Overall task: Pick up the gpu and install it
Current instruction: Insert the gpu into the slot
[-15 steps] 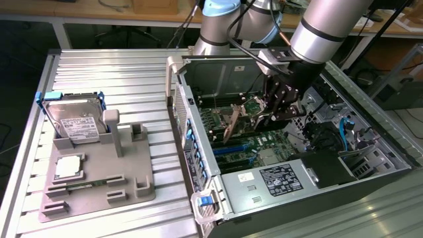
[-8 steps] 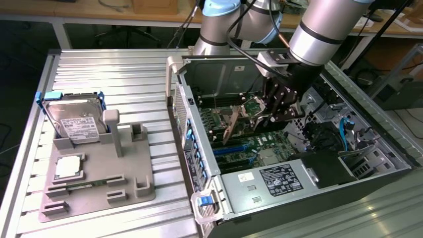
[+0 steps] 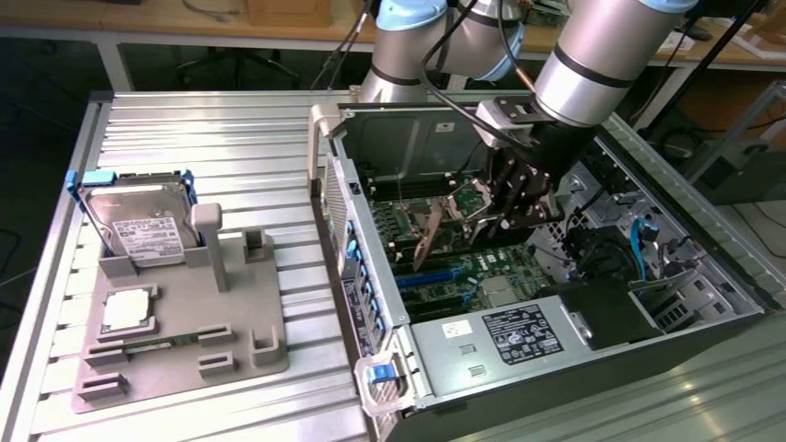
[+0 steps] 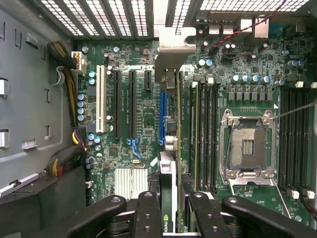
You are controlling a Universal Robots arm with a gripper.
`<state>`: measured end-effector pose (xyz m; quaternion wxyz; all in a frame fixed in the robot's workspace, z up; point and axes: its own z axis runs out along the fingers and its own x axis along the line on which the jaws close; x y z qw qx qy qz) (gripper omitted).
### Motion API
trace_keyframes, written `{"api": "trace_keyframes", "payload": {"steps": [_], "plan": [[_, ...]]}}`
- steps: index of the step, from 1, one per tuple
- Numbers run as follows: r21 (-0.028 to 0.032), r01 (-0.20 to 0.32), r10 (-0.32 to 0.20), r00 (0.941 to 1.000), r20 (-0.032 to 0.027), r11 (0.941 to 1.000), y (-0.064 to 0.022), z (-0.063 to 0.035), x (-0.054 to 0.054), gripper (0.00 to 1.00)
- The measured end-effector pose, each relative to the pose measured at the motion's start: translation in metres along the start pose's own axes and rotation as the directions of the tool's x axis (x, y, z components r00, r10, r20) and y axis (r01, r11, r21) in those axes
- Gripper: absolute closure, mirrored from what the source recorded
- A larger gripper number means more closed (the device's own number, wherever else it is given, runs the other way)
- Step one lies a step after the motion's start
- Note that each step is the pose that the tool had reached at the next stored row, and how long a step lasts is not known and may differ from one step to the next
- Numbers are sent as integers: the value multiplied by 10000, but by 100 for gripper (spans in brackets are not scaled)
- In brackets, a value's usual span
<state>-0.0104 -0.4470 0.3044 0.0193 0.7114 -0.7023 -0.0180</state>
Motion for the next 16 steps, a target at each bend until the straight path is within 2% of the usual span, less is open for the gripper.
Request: {"api": "trace_keyframes", "payload": {"steps": [2, 11, 16], "plan": [[-1, -3, 3, 10000, -43, 10000, 0, 1, -3, 73], [3, -2, 2, 10000, -42, 10000, 1, 2, -3, 73], [10, -4, 4, 10000, -42, 10000, 8, 36, -3, 73]]}}
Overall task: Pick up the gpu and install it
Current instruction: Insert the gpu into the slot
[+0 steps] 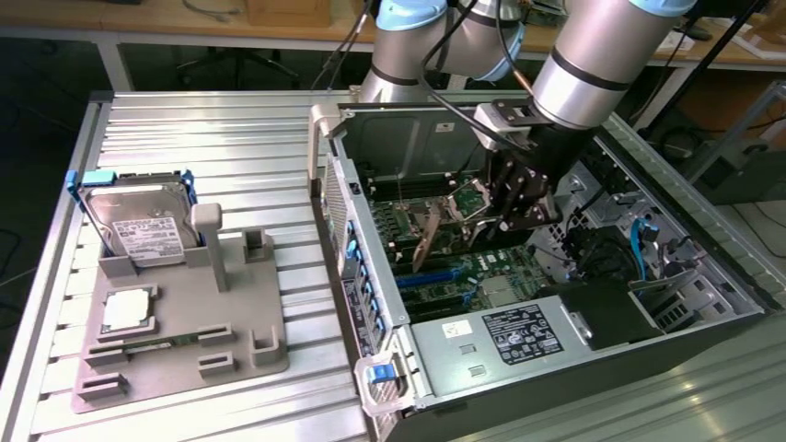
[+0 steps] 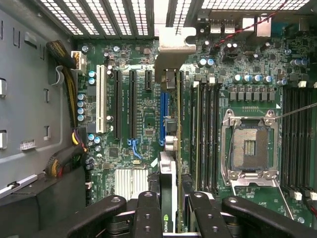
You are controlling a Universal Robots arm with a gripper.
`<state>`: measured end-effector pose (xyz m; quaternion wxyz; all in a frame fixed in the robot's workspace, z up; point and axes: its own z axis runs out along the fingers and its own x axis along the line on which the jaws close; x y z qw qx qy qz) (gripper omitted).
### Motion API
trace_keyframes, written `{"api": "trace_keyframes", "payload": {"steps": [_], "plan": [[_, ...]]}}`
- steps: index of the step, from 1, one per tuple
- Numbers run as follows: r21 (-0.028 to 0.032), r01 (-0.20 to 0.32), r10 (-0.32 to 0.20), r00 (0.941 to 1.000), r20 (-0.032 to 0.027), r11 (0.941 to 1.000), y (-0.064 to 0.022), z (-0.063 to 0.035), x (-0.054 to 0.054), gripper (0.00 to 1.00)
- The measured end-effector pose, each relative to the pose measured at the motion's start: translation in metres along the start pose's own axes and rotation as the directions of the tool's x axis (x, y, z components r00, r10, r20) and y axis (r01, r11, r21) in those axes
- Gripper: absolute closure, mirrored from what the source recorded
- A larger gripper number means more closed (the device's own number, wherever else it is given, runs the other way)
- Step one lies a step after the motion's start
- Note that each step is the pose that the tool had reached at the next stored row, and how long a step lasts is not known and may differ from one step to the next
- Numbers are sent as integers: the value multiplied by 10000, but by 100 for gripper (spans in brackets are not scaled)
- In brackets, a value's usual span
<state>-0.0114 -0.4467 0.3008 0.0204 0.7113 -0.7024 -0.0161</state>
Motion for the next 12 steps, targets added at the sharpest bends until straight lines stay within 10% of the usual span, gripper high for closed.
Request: {"api": "trace_keyframes", "payload": {"steps": [5, 10, 12], "plan": [[19, 1, -1, 10000, -12, 10000, 68, 43, -1, 73], [26, 0, 0, 10000, -16, 10000, 521, 156, 0, 73], [25, 1, -1, 10000, -17, 10000, 578, 217, 34, 73]]}}
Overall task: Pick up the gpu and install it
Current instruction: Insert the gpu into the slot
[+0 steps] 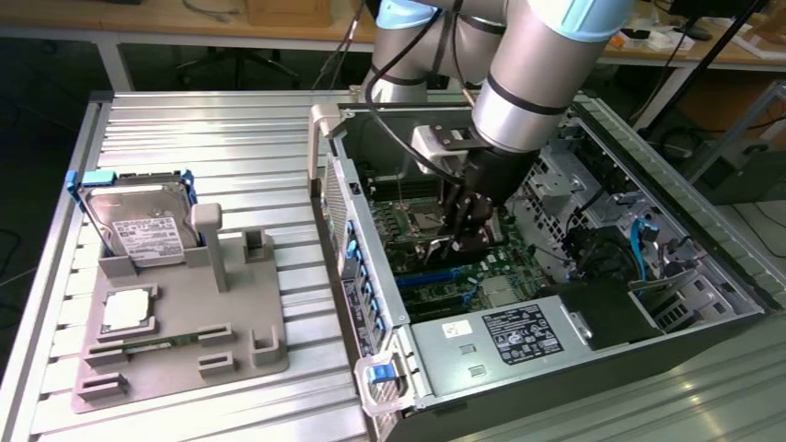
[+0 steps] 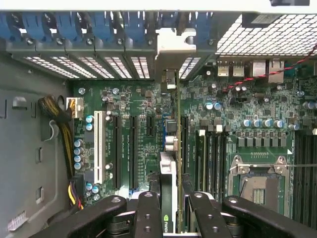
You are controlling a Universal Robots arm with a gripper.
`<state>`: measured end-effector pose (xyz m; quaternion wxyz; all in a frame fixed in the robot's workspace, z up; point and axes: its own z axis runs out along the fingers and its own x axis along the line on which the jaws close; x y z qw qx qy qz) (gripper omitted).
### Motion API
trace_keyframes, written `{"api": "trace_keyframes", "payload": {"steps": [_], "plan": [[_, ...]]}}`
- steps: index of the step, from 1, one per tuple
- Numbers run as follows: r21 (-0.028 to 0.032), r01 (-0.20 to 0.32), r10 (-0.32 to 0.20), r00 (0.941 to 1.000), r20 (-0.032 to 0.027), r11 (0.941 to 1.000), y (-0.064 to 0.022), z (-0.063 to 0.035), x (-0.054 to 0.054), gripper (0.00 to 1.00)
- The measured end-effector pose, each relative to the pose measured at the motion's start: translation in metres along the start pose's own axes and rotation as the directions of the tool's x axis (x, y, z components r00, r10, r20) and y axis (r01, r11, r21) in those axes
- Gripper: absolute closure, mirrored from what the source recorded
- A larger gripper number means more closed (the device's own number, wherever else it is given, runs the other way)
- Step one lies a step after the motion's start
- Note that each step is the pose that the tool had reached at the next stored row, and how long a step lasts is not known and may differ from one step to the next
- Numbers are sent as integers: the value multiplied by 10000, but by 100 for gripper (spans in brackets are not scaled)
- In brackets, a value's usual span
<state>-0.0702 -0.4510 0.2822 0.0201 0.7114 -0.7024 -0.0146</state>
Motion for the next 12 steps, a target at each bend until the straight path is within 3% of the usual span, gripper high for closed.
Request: {"api": "trace_keyframes", "payload": {"steps": [2, 12], "plan": [[0, -1, 1, 10000, 0, 10000, 58, 66, 14, 73], [0, -1, 1, 10000, 0, 10000, 64, 140, 13, 73]]}}
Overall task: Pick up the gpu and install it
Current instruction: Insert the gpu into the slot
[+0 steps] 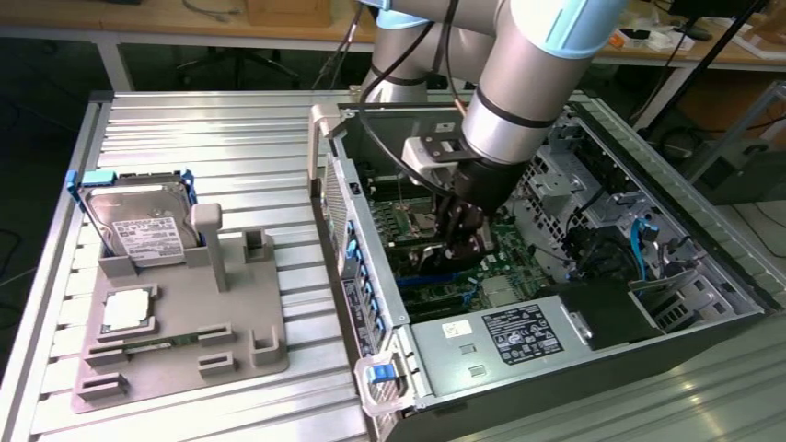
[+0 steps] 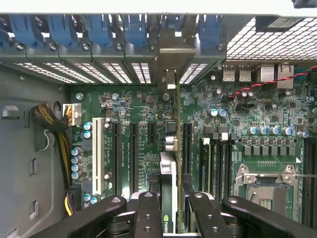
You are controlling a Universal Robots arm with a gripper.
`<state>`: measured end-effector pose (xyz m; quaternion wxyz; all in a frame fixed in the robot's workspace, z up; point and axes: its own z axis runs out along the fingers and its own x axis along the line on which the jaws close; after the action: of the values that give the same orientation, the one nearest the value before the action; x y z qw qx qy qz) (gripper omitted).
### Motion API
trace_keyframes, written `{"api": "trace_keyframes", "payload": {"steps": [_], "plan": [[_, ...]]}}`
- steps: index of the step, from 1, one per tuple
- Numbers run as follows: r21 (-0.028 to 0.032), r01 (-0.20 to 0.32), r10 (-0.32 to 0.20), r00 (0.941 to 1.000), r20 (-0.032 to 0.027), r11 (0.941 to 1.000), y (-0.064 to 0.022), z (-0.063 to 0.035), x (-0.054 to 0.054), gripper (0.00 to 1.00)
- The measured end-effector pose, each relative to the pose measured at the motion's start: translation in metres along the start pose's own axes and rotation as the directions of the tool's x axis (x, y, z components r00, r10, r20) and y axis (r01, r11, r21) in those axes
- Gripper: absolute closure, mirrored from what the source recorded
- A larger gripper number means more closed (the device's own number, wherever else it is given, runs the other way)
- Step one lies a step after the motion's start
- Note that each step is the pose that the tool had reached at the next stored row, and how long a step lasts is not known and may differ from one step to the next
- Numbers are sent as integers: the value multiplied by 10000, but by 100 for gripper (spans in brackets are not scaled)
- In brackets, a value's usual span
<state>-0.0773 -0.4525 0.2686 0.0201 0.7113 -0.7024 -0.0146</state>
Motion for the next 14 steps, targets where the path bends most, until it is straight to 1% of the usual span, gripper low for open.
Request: {"api": "trace_keyframes", "payload": {"steps": [10, 14], "plan": [[1, -1, 1, 10000, 1, 10000, 0, 11, 19, 73], [0, 0, 0, 10000, -1, 10000, -2, 47, 20, 73]]}}
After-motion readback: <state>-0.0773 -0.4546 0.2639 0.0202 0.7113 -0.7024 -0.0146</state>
